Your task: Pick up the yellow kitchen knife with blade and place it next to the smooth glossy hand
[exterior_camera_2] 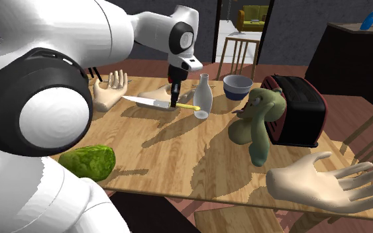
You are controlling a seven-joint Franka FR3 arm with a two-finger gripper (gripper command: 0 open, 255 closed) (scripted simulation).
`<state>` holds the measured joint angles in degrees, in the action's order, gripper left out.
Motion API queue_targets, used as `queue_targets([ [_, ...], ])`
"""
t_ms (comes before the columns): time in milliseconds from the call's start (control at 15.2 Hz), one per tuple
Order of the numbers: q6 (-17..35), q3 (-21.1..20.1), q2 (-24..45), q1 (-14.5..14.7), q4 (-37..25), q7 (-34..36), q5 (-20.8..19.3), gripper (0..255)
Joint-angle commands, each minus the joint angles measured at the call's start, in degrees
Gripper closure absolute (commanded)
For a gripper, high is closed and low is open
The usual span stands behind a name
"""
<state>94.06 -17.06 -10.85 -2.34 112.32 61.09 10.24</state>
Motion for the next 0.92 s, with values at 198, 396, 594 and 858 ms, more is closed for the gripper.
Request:
queue_targets([
  [198, 1.0, -4.0, -2.1, 3.0, 1.9, 6.4, 2.3, 255],
  [396, 1.6, -6.4, -2.9, 4.8, 2.5, 10.1, 3.6, 255],
  [594, 2.2, -9.0, -3.1, 6.5, 2.5, 14.1, 4.7, 255],
  [858, 3.2, -12.6, -2.5, 8.7, 1.7, 19.7, 5.8, 255],
])
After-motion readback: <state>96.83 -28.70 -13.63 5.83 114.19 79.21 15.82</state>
